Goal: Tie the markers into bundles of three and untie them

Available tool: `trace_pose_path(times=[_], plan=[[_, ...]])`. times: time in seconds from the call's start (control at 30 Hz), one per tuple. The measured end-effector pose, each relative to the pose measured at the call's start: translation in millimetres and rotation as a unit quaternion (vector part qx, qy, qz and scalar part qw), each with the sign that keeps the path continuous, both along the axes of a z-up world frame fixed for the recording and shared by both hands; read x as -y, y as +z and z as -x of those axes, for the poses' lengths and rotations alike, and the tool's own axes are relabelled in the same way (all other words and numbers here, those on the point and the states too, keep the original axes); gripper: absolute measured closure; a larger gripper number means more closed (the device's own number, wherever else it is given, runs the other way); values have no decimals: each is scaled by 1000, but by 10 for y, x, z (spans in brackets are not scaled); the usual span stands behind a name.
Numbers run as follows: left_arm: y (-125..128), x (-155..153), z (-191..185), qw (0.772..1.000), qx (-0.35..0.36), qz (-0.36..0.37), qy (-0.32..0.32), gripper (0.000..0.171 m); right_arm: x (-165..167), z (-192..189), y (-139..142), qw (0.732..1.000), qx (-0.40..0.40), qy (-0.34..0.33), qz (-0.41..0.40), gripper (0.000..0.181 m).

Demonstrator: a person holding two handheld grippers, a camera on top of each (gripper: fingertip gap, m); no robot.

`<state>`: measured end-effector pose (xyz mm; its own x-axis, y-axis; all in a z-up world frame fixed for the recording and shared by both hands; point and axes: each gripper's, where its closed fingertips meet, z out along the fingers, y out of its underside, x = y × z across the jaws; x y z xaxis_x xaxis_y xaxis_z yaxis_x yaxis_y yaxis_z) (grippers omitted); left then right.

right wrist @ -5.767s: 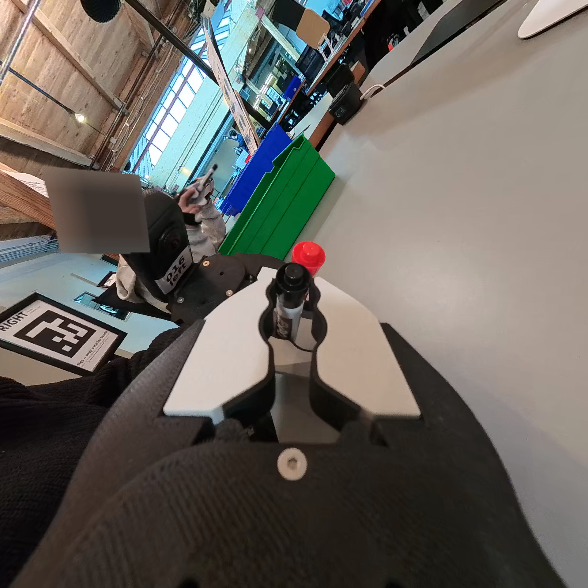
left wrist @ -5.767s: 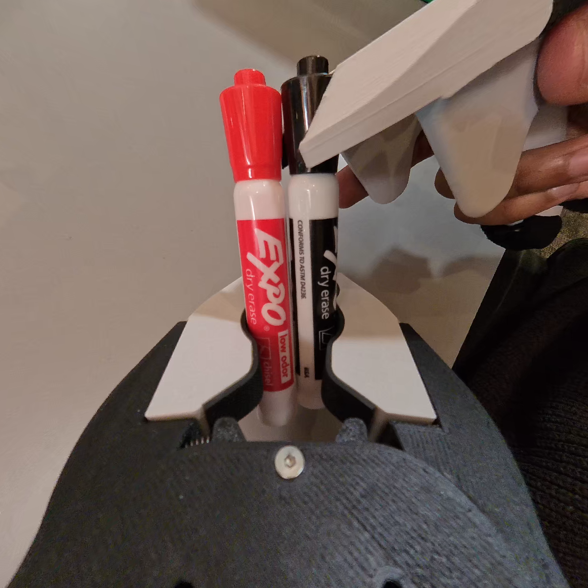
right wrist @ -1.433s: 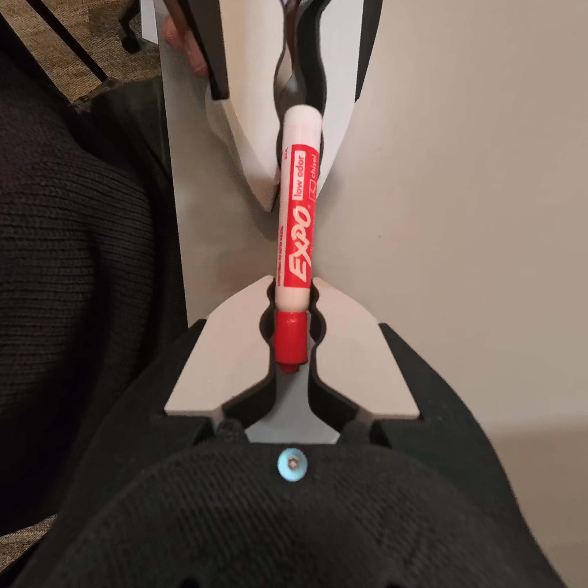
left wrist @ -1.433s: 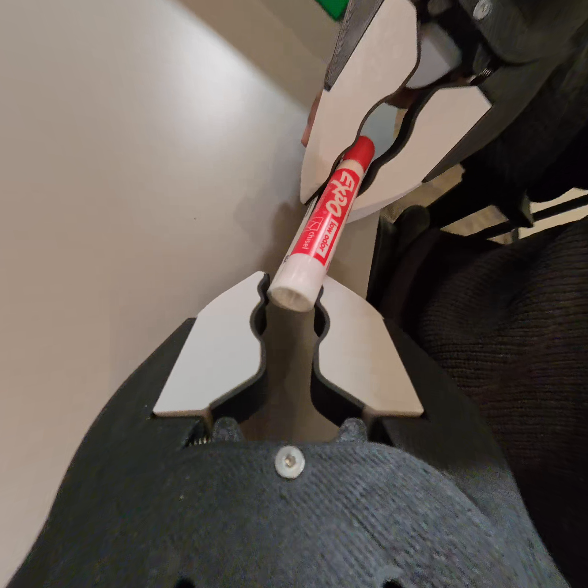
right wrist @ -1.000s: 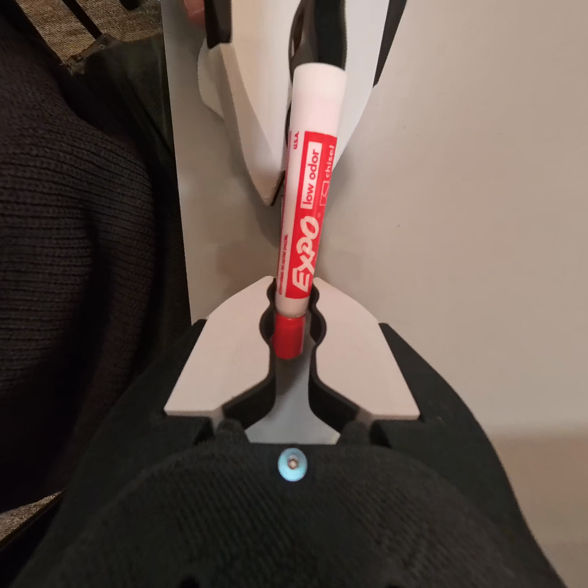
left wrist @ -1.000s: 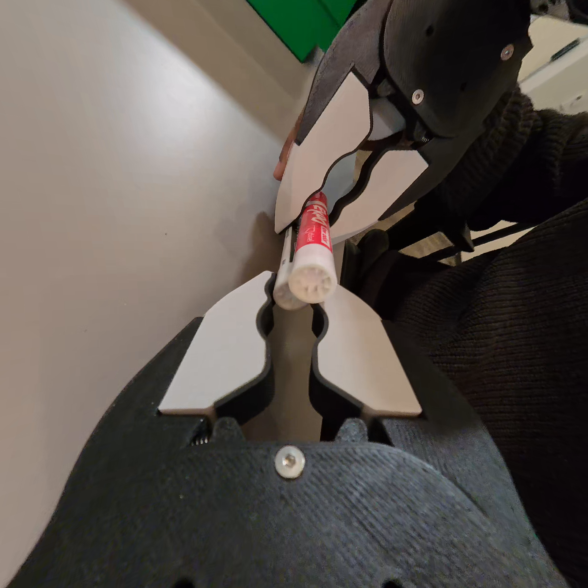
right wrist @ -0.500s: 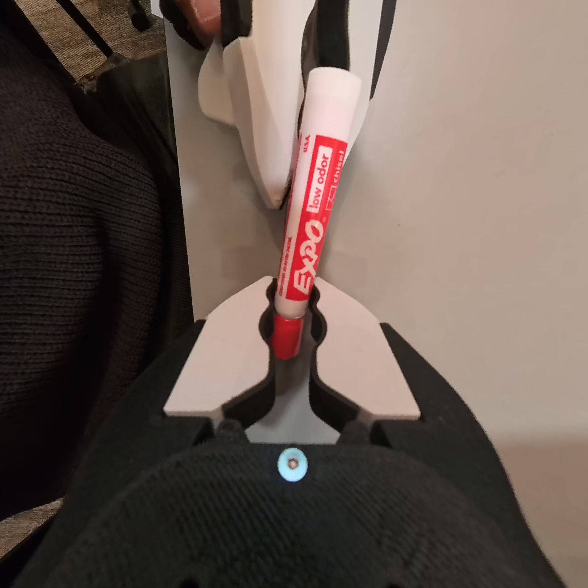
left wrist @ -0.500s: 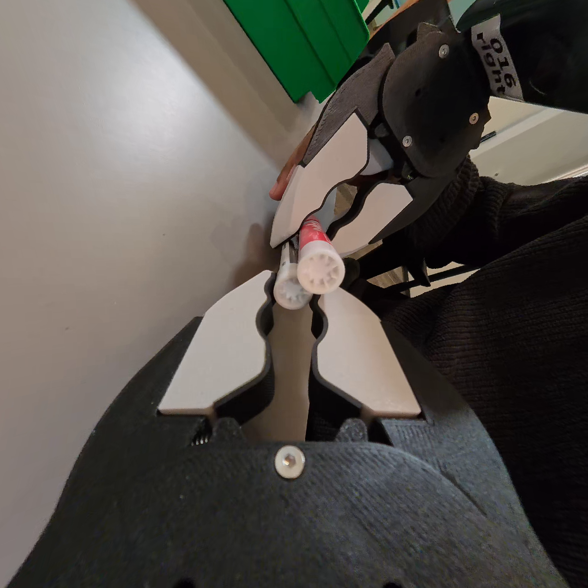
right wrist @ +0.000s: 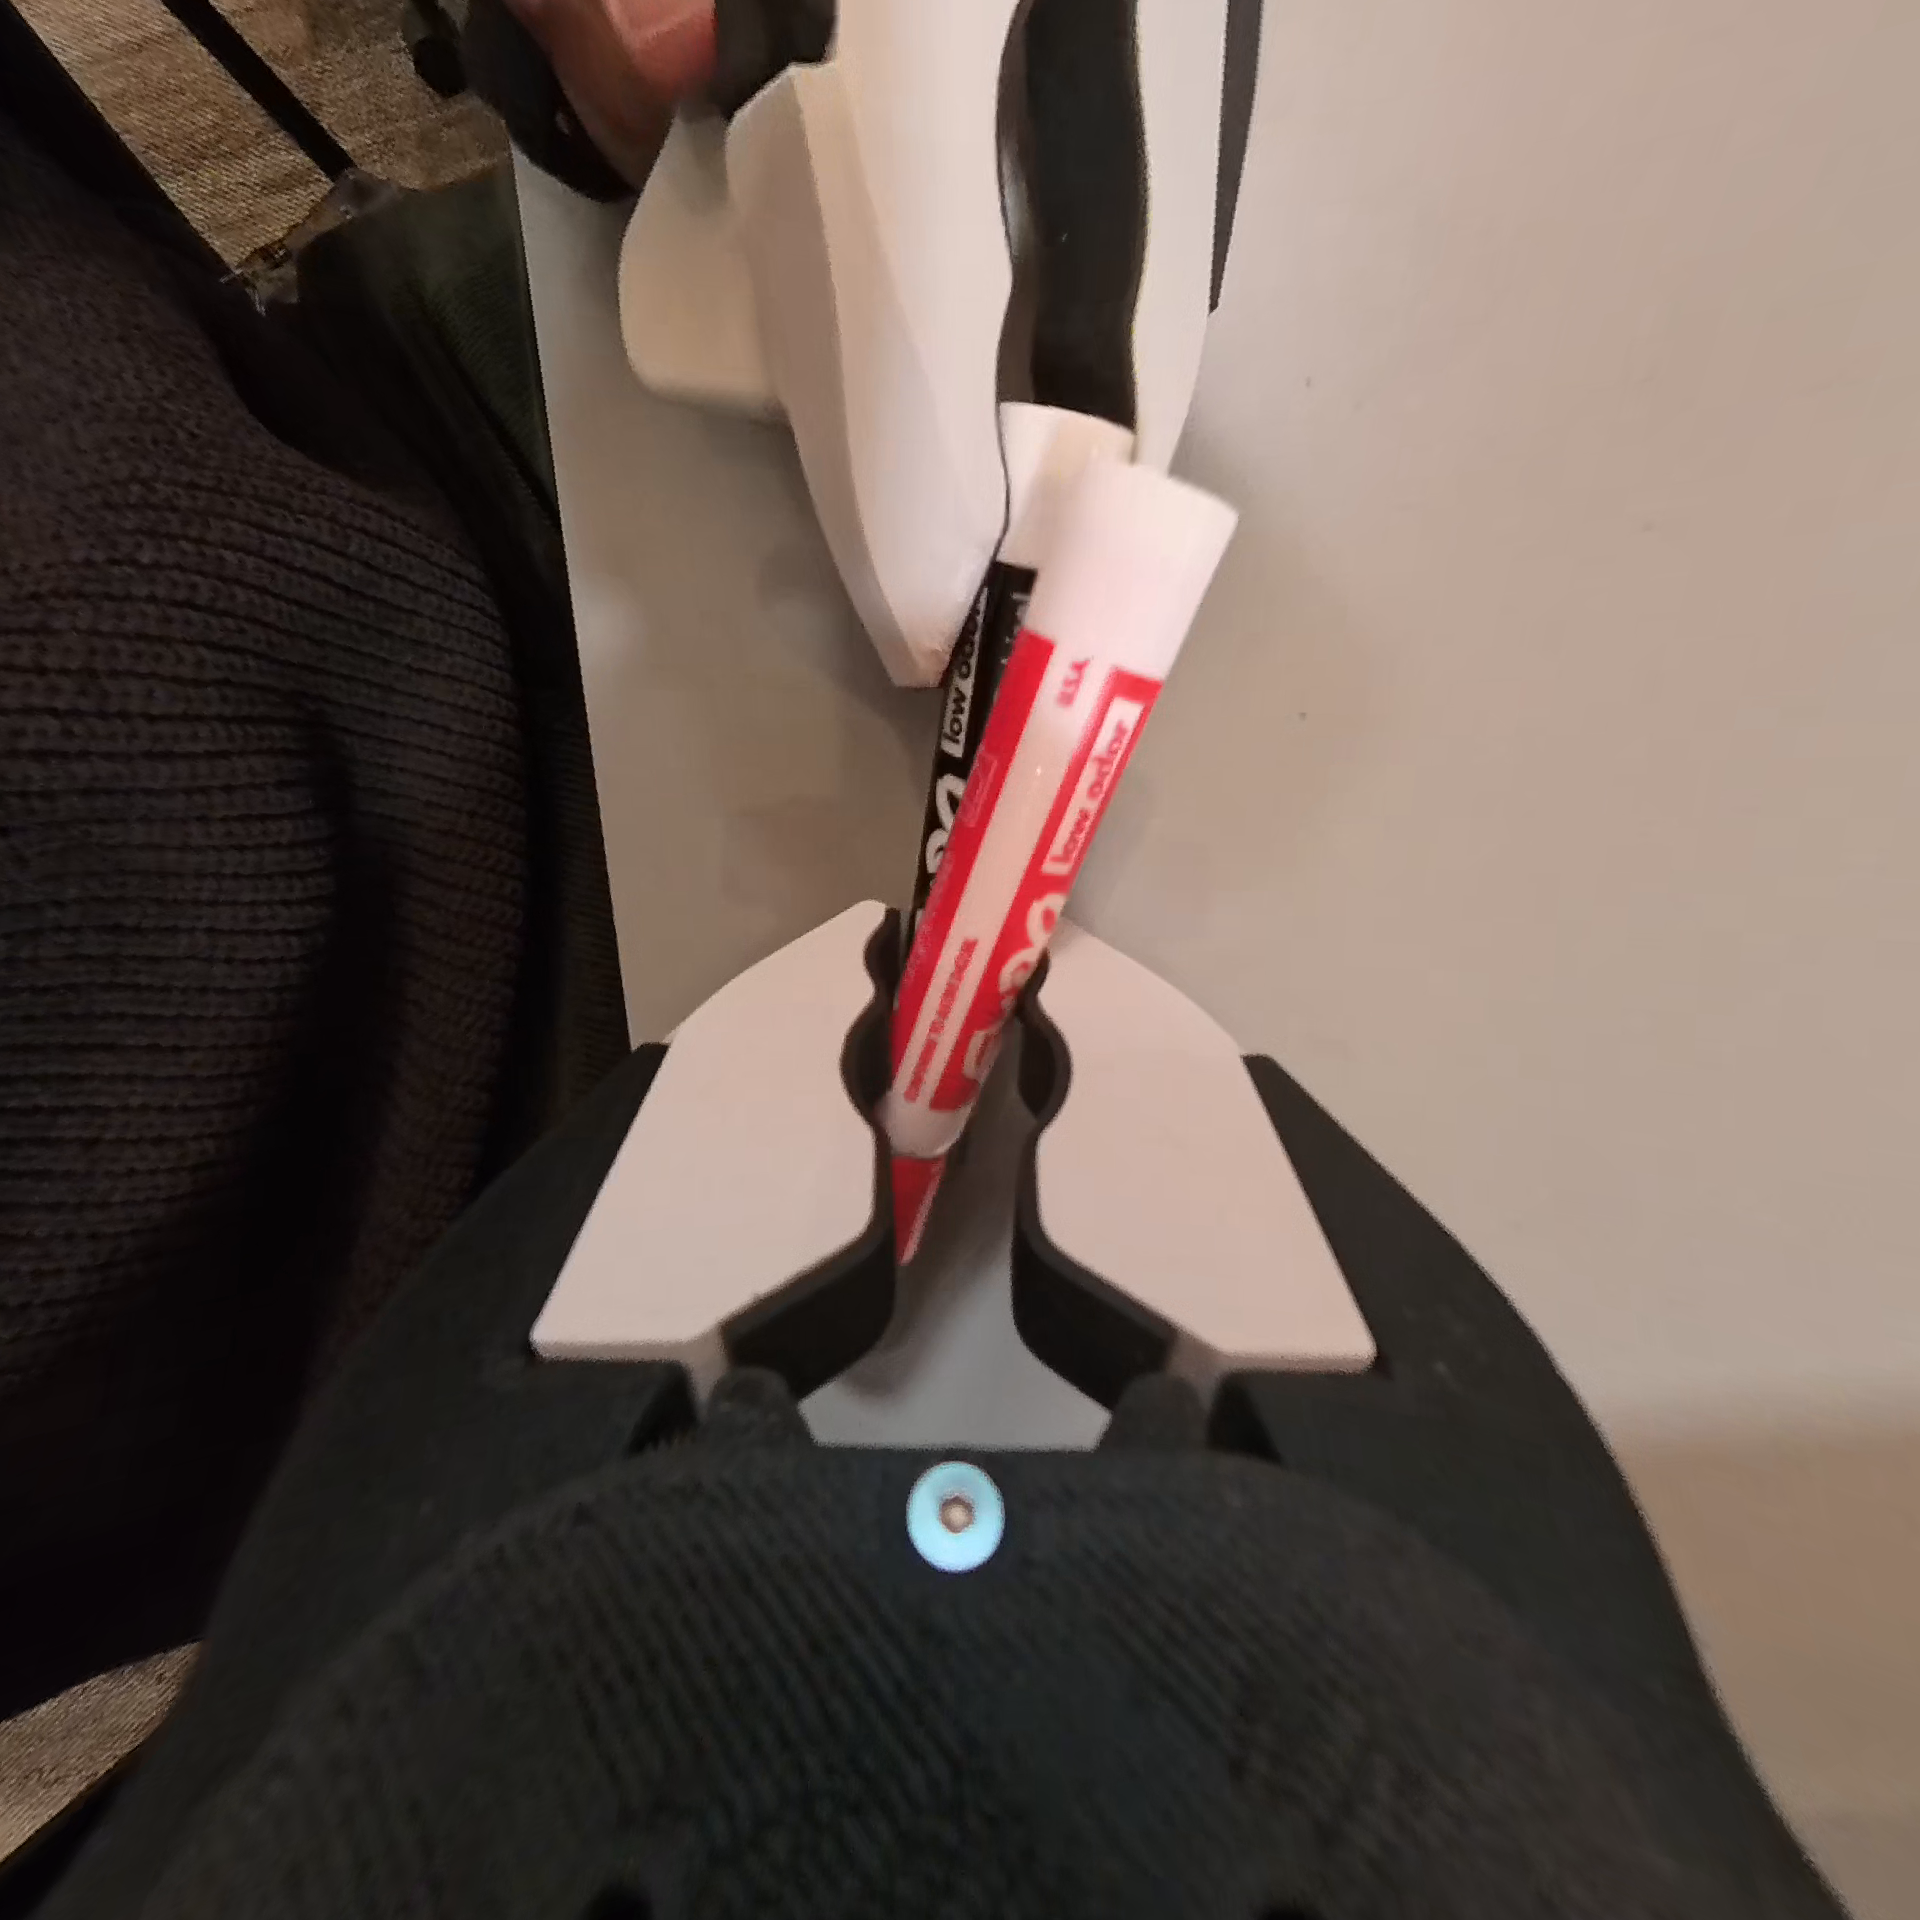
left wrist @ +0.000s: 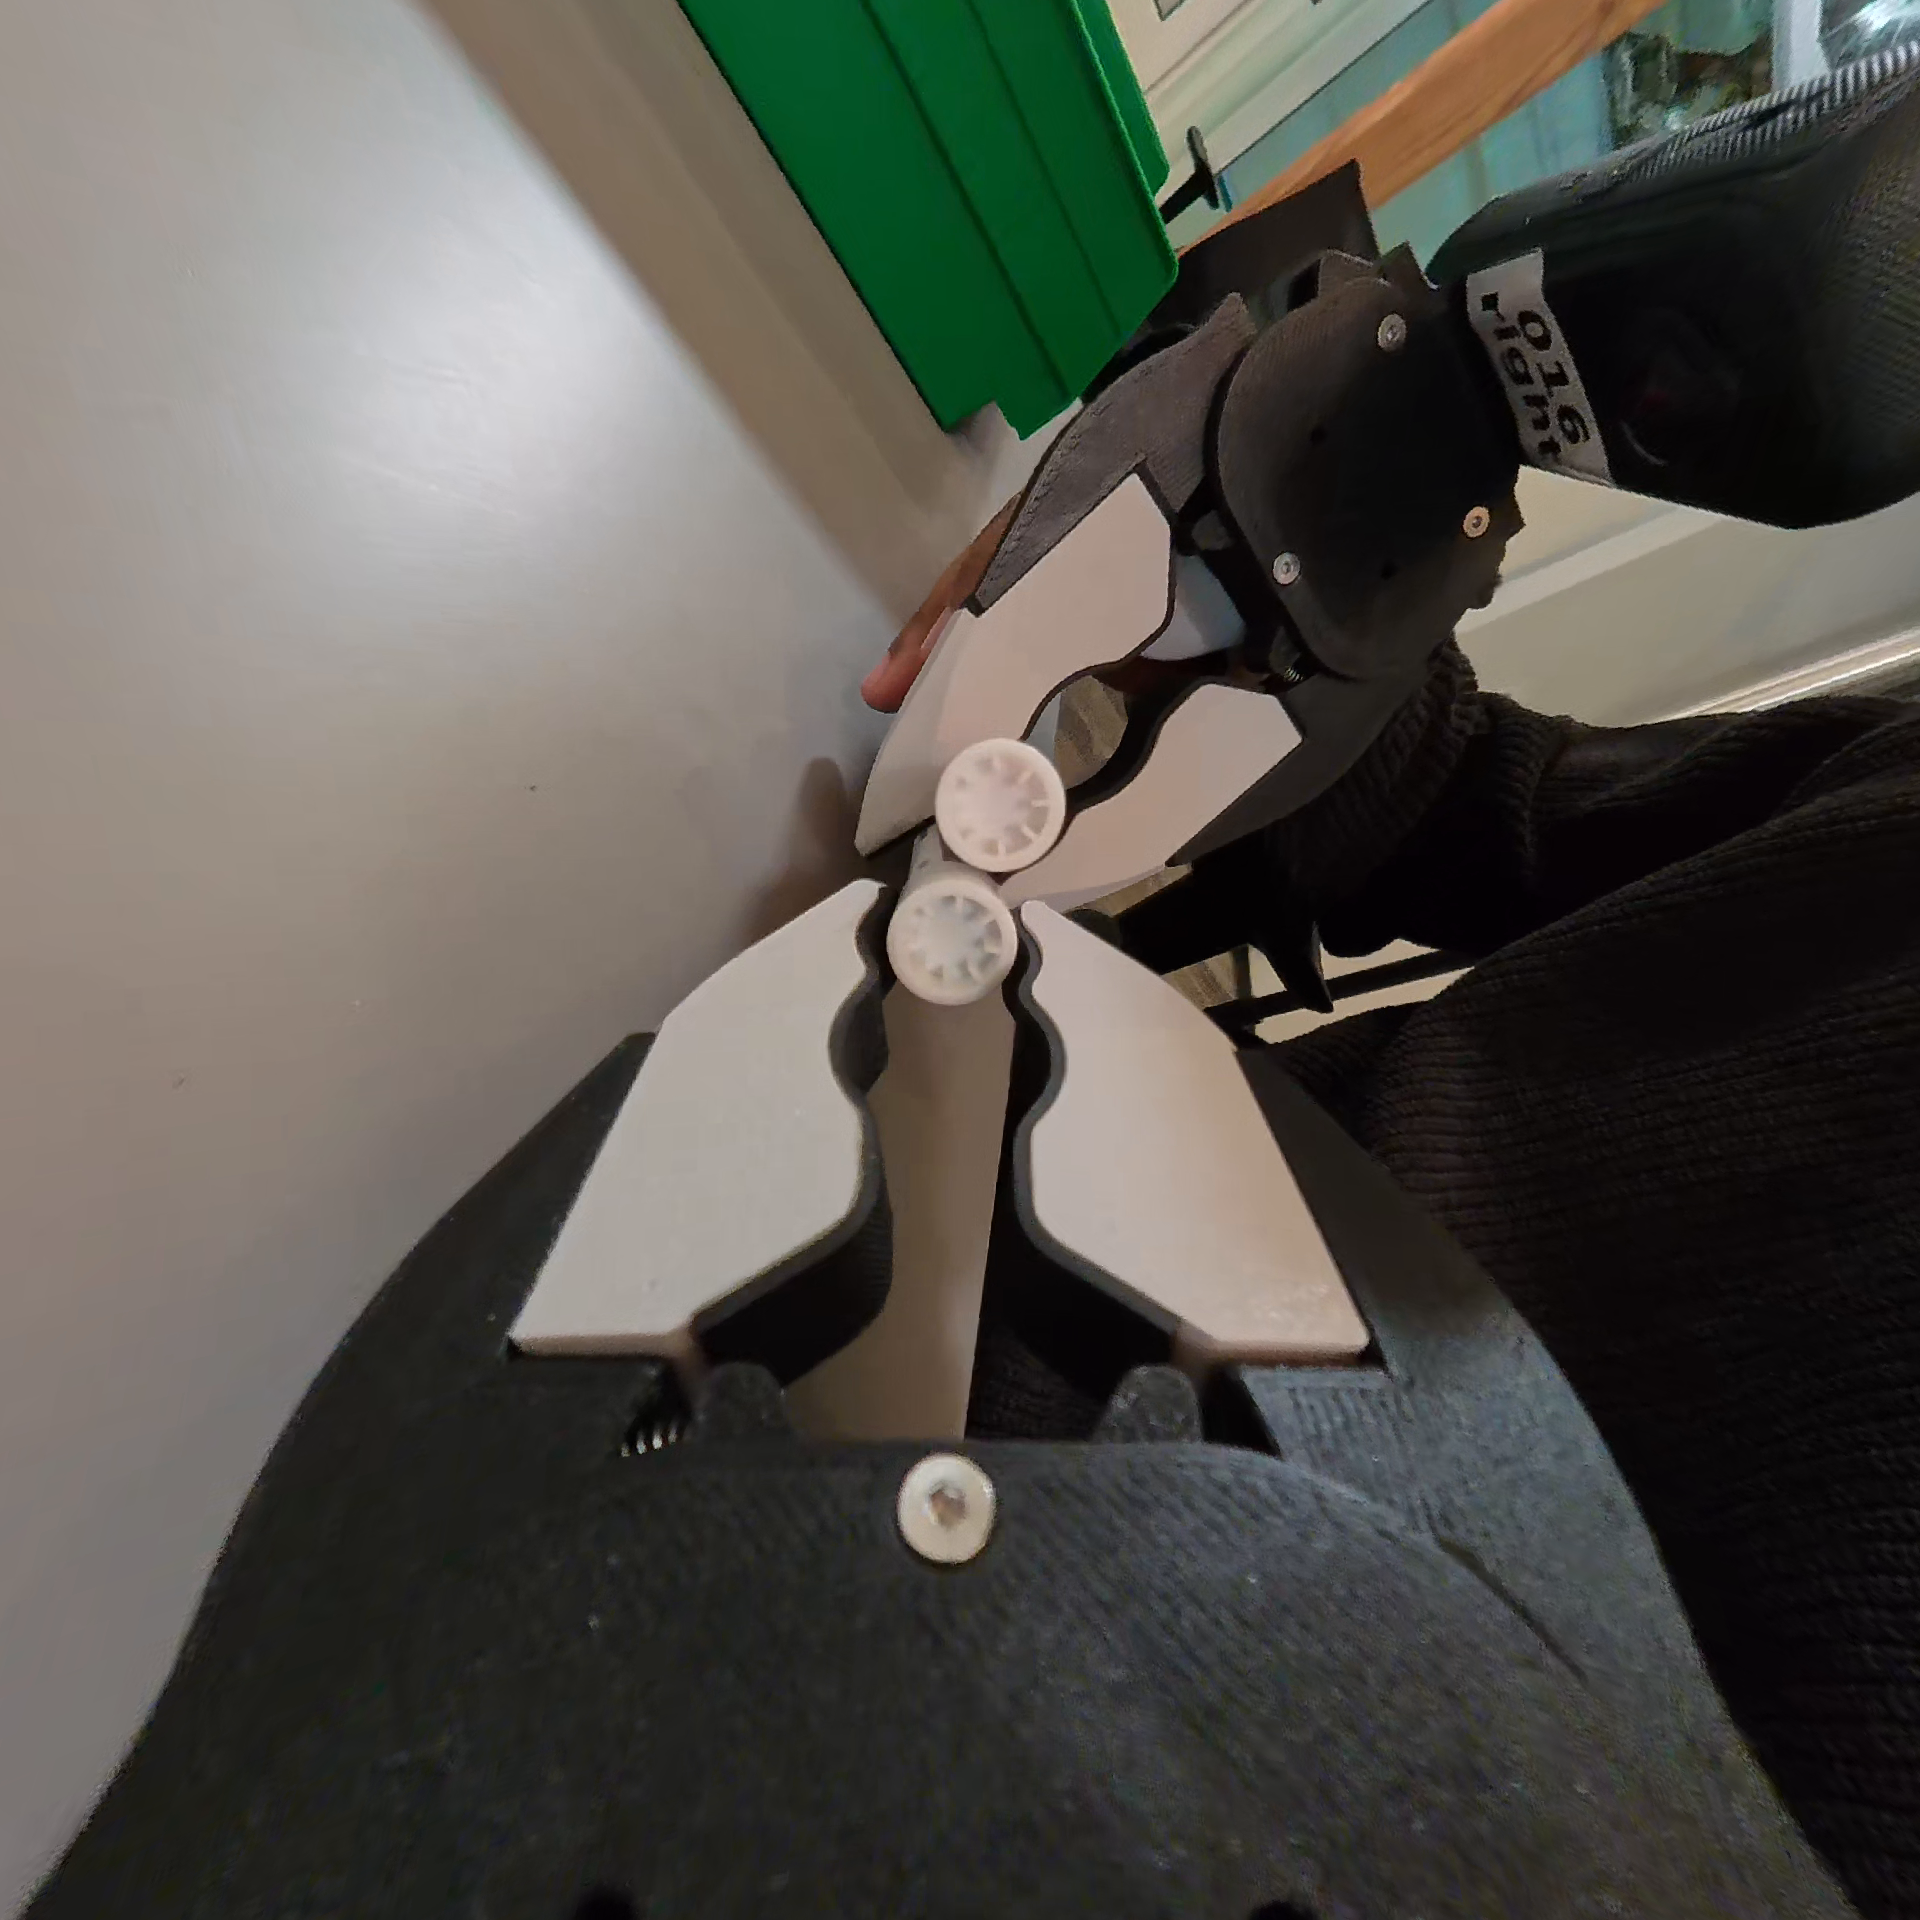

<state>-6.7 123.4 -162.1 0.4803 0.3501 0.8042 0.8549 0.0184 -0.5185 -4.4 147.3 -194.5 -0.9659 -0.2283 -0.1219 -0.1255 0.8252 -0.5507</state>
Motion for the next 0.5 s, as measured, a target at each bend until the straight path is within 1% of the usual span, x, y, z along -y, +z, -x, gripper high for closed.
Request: trace_pose_path(times=[0.23, 0.37, 0.5], plan=[[-11, -13, 10, 1000, 19, -19, 9, 152, -18, 7, -19, 1000, 7, -9, -20, 161], [-25, 22, 79, 999, 24, -23, 32, 151, 10, 94, -38, 999, -2, -19, -26, 162], [-27, 84, 138, 997, 41, -43, 56, 152, 78, 105, -59, 999, -3, -3, -36, 160]])
